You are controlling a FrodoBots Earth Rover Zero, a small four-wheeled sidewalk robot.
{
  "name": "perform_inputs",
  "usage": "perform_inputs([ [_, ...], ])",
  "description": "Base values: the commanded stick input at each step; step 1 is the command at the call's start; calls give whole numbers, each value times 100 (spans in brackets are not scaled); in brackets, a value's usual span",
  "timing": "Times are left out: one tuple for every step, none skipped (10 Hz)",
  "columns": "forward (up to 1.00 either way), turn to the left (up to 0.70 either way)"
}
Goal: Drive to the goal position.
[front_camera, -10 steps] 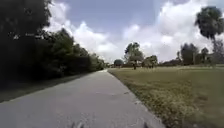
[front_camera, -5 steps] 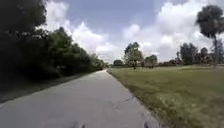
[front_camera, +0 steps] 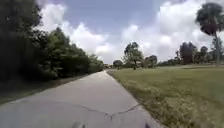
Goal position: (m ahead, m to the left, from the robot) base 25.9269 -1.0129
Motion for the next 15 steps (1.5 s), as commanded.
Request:
perform_inputs([
  [85, 0],
  [85, 0],
  [85, 0],
  [85, 0],
  [85, 14],
  [85, 34],
  [85, 21],
  [85, 0],
  [85, 0],
  [85, 0],
  [85, 0],
  [85, 24],
  [85, 34],
  [85, 0],
  [85, 0],
])
